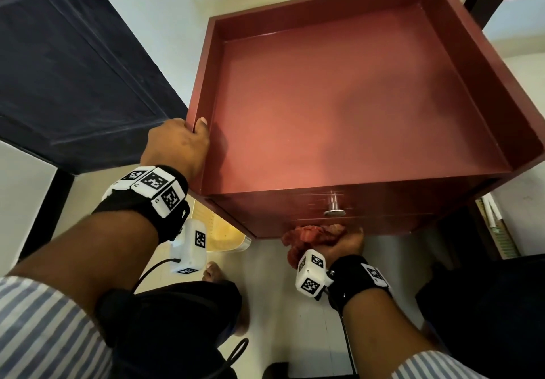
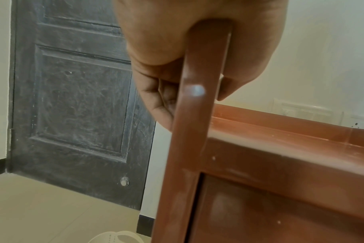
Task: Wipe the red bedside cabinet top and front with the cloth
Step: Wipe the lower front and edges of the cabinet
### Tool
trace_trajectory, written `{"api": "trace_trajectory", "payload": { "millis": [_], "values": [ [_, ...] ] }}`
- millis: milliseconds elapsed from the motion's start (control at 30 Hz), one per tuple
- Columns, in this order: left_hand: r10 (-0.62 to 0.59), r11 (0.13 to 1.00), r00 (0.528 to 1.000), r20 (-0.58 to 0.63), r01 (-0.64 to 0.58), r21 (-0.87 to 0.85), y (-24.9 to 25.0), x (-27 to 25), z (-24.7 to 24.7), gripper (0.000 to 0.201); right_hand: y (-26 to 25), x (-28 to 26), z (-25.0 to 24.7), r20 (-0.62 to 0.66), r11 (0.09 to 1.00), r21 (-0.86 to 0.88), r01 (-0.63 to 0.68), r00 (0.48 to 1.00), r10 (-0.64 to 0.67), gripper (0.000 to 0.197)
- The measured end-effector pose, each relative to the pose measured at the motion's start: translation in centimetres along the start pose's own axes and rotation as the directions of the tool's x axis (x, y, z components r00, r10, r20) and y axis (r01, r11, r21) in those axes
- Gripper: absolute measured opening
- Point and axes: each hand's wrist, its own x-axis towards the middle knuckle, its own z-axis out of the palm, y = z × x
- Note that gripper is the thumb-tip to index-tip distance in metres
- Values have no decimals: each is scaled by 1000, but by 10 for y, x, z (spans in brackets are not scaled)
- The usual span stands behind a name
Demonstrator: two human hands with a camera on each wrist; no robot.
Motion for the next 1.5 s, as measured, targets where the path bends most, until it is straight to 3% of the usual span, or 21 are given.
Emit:
{"api": "trace_trajectory", "payload": {
  "millis": [67,167,233,300,433,500,567,667,767,800,933,967,1067,1133,1200,1300,1400,1433,1500],
  "values": [
    [-2,1000,1000,-2,2,6,0,1,1,54,4,18,-22,20,998,24,-58,998,57,28],
    [2,1000,1000,-3,-2,5,-1,2,2,54,5,22,-25,-63,995,-96,19,998,-25,32],
    [7,1000,1000,-3,-7,5,-2,2,2,55,6,19,-27,-87,1000,16,12,996,-11,48],
    [9,1000,1000,-8,-9,4,-1,3,2,55,9,21,-27,-130,998,-45,36,991,-41,58],
    [10,1000,1000,-1,-10,7,0,2,0,55,7,17,-22,-226,992,-119,51,971,-77,49],
    [6,1000,1000,-4,-6,1,0,1,-1,55,1,20,-25,-228,978,-180,105,963,-146,48],
    [11,1000,1000,-9,-11,-7,-1,0,-1,54,-3,14,-18,-201,980,-183,74,973,-111,41],
    [12,1000,1000,-13,-12,-16,-1,0,-1,53,-12,19,-21,-185,974,-212,82,975,-122,47],
    [8,999,1000,-13,-8,-31,-2,1,0,54,-14,14,-17,-187,960,-277,34,978,-88,10],
    [7,999,1000,-13,-7,-37,-2,1,0,54,-14,24,-23,-174,962,-269,37,981,-86,6],
    [4,999,1000,-10,-4,-51,-3,1,0,53,-6,11,-7,-122,976,-211,45,990,-72,46],
    [3,999,1000,-14,-3,-53,-4,2,0,54,-5,9,-6,-89,978,-206,30,995,-49,43],
    [4,998,1000,-17,-5,-56,-5,3,2,55,-2,0,7,-68,993,-108,-40,997,33,4],
    [-1,998,1000,-18,0,-60,-5,4,2,56,-3,2,6,-68,991,-21,-134,989,132,17],
    [-11,998,1000,-18,9,-65,-5,4,3,56,-3,4,10,-83,987,-62,-150,986,145,12],
    [-21,998,1000,-22,20,-67,-4,3,2,56,1,11,6,-158,984,-161,-81,986,55,51],
    [-22,998,999,-30,21,-61,-3,2,2,55,7,18,-3,-111,982,-86,-169,981,159,85],
    [-22,998,999,-29,20,-62,-3,2,2,55,9,19,-4,-109,978,-95,-186,978,176,88],
    [-19,998,999,-27,17,-59,-3,1,1,55,12,20,-3,-157,983,-149,-111,984,87,65]
  ]
}}
